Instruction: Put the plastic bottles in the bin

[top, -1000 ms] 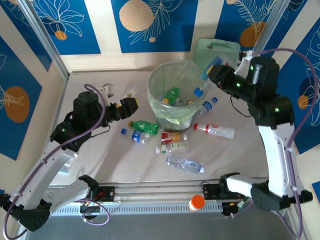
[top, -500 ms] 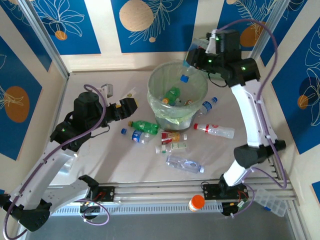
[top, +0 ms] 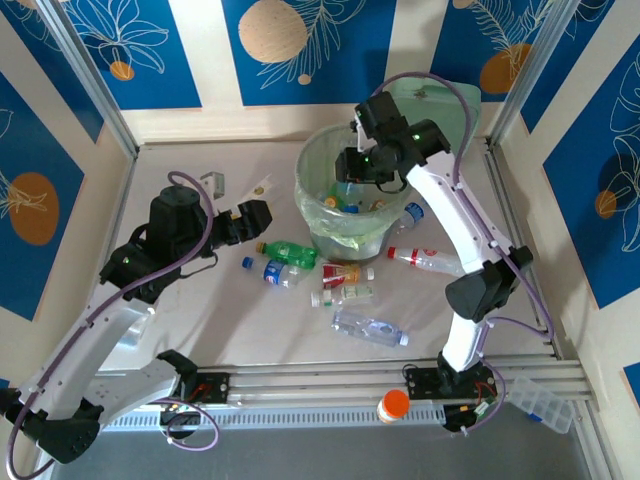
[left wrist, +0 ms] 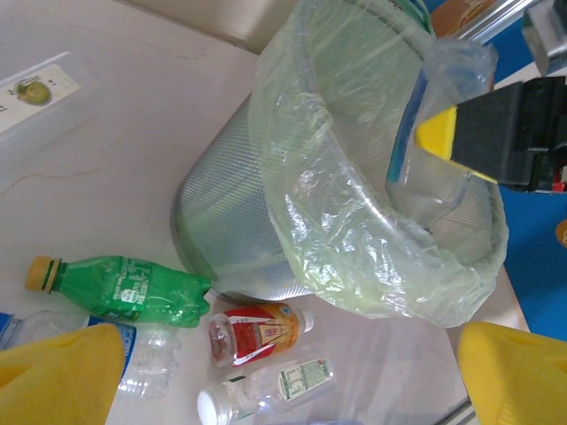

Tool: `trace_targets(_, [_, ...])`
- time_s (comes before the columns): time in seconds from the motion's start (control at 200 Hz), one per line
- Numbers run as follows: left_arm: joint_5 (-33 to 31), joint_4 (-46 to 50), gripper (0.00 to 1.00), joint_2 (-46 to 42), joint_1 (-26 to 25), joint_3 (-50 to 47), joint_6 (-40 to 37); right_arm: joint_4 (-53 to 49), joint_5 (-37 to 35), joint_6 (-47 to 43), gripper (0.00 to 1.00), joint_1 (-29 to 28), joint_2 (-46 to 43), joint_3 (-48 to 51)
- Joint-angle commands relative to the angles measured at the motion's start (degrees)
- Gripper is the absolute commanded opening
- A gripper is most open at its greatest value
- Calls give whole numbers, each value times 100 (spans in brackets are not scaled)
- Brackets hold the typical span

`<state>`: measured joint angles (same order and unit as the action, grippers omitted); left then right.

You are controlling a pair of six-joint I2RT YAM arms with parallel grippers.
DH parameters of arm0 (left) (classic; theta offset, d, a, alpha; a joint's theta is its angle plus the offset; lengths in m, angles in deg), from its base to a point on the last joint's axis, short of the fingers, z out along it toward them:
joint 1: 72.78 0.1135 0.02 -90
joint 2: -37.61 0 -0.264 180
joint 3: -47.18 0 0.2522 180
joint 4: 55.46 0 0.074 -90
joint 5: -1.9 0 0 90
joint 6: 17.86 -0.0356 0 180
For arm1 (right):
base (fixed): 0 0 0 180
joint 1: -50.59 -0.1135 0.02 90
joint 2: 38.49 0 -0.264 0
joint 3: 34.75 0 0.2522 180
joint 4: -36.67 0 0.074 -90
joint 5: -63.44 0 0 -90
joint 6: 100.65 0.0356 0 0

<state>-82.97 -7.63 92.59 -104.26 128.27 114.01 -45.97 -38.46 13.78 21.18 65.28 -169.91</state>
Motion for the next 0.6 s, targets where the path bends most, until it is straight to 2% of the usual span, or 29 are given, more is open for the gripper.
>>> trace_targets(0.0, [-189, 183, 96, -111, 54, -43, -82, -179, -55, 80, 45, 23, 153, 90])
trace_targets(0.19, [-205, 223, 96, -95, 81, -78, -82, -46, 302, 184, 48, -109, 476, 183])
trace_targets(0.325, [-240, 289, 96, -115, 100, -89, -60, -20, 322, 258, 56, -68, 747, 207])
trace_targets(0.595, [-266, 355, 97, -160, 140, -152, -81, 35, 345, 317, 58, -43, 1115, -103])
